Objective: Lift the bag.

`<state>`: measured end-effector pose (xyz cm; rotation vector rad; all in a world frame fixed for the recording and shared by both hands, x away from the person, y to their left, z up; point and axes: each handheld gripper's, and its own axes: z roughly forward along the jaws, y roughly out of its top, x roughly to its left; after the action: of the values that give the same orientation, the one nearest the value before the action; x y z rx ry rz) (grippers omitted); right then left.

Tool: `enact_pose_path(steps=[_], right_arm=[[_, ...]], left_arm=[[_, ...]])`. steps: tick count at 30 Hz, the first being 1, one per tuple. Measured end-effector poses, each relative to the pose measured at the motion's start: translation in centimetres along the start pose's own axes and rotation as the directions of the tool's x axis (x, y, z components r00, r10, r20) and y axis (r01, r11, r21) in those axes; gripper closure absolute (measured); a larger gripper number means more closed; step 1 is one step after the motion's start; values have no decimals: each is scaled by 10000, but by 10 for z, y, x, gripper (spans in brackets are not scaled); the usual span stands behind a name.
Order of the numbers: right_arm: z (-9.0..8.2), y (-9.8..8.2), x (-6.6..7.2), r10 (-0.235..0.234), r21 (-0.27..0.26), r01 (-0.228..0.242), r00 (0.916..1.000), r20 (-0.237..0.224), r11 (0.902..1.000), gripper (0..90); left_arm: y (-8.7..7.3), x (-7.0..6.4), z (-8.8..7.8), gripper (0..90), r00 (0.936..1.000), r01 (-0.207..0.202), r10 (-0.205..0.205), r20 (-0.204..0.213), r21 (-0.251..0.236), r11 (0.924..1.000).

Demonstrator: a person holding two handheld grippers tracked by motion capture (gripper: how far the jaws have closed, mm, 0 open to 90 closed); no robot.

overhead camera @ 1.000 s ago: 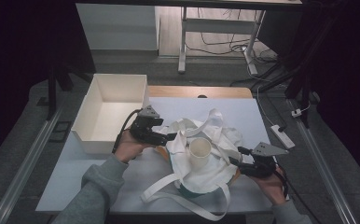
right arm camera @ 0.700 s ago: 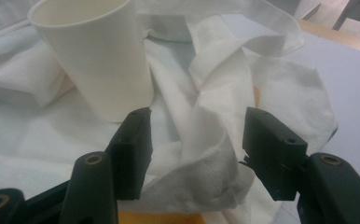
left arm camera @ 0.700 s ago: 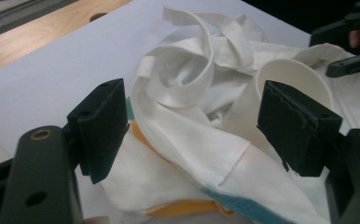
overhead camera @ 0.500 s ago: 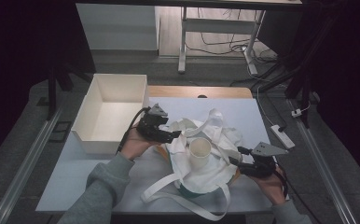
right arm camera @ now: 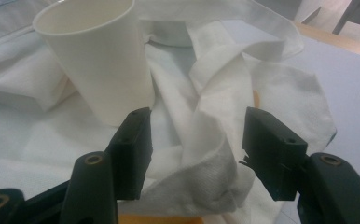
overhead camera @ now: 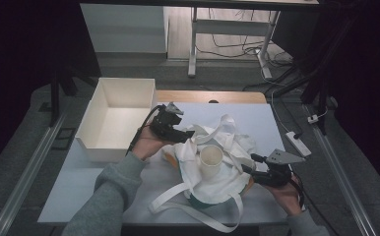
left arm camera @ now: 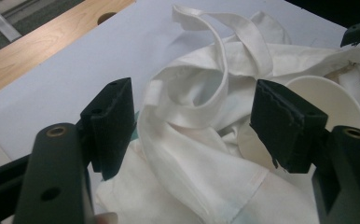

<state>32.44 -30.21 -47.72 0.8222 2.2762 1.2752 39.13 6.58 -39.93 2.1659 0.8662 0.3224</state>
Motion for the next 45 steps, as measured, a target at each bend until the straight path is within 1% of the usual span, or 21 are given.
enact_pose_path(steps=[2, 6, 9, 13, 15, 18, 20, 22, 25, 28, 35, 37, 40, 42, 44, 45], right_arm=[[0, 1, 1, -21, -18, 21, 10000, -26, 10000, 418], [0, 1, 0, -32, -59, 32, 10000, -14, 10000, 418], [-1, 1, -1, 46, -42, -46, 10000, -10, 10000, 418], [0, 1, 1, -29, -48, 29, 10000, -41, 10000, 418], [0, 1, 1, -19, -55, 18, 10000, -53, 10000, 418], [0, 1, 1, 4, -69, -5, 10000, -58, 10000, 418], [0, 1, 1, 18, -82, -18, 10000, -64, 10000, 418], [0, 2, 1, 6, -88, -7, 10000, -76, 10000, 418], [-1, 2, 1, 0, -82, 0, 10000, -79, 10000, 418], [-1, 2, 1, 25, -130, -26, 10000, -78, 9999, 418], [-2, 2, 1, 32, -162, -33, 10000, -74, 9999, 418], [-2, 2, 1, 19, -178, -20, 10000, -72, 9998, 418], [-2, 2, 1, 11, -172, -12, 10000, -76, 9999, 418], [-2, 2, 1, 23, -153, -25, 10000, -80, 9999, 418], [-2, 2, 1, 10, -148, -11, 10000, -76, 9999, 418], [-2, 2, 1, 8, -149, -9, 10000, -73, 9999, 418]], left_arm=[[4, 4, 2, 311, 9999, -10, 9, 110, 124, 9999], [11, 9, 7, 318, 9997, -248, 250, -43, 372, 9990], [15, 12, 13, 323, 9997, -256, 257, -4, 676, 9974], [18, 12, 22, 342, 9997, -263, 264, 5, 932, 9953], [21, 14, 28, 345, 9995, -294, 307, -90, 1170, 9927], [27, 16, 33, 350, 9994, -278, 300, -147, 1353, 9904], [31, 17, 36, 351, 9992, -345, 374, -165, 1505, 9880], [34, 18, 41, 367, 9993, -337, 362, -125, 1666, 9855], [37, 19, 50, 386, 9984, -436, 499, -250, 2075, 9773], [37, 21, 57, 416, 9985, -428, 499, -240, 2380, 9703], [35, 29, 68, 472, 9994, -125, 215, -288, 2833, 9589], [34, 30, 70, 486, 9995, -93, 181, -271, 2980, 9545], [32, 31, 73, 524, 9996, -93, 178, -231, 3251, 9456], [31, 31, 75, 569, 9997, -80, 154, -195, 3365, 9417], [30, 31, 76, 645, 10000, -54, 79, -58, 3454, 9384], [30, 31, 77, 697, 9999, -53, 86, -77, 3476, 9376]])
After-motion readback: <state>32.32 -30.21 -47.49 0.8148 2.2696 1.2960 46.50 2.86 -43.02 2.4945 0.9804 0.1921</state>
